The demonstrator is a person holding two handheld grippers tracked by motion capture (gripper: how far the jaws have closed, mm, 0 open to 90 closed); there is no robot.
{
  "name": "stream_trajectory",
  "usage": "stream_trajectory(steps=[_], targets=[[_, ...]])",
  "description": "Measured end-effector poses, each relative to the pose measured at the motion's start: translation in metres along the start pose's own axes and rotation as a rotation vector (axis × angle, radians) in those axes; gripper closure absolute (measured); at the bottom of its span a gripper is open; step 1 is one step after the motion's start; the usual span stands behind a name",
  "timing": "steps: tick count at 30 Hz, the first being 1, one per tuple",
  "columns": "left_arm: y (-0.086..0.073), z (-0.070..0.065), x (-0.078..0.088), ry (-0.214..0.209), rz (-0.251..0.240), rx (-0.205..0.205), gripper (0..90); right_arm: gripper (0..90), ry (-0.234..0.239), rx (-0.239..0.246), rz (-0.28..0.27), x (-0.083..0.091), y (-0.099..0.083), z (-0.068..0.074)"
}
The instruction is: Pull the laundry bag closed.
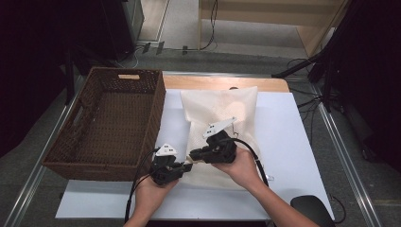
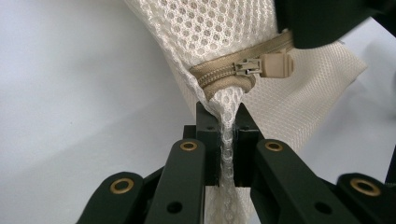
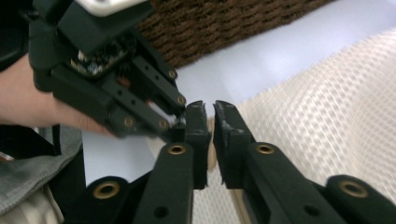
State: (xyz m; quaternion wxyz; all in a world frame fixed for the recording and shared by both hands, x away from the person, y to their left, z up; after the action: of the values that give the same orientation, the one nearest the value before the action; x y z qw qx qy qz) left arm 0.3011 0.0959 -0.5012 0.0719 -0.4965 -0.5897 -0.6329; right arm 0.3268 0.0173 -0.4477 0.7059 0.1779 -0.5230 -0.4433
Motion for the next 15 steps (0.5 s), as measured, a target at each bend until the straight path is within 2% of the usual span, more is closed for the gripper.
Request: stream_trajectory(steps=[8, 15], targets=[[0.002, 0.0, 0.0, 0.005, -0.002, 0.001, 85.4, 78.5, 0.003, -0.044, -0.005, 0.013, -0.022, 0.004], [0.005, 0.001, 0.0, 0.003, -0.01, -0.001, 85.4, 74.3, 0.006, -0.079, 0.004, 0.008, -0.034, 0.003]])
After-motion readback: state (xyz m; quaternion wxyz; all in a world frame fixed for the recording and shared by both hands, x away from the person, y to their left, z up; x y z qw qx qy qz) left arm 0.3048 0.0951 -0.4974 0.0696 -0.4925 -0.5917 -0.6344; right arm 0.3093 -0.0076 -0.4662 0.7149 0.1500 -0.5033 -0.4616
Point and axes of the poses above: each handheld gripper's, and its own axes: x roughly backward along the jaws, y roughly out of its top, z roughly to its left, the point moved 9 cm from there along -x, roughly forward along the jaws, and after that the axes turned 10 degrees about y, right-handed, at the moved point
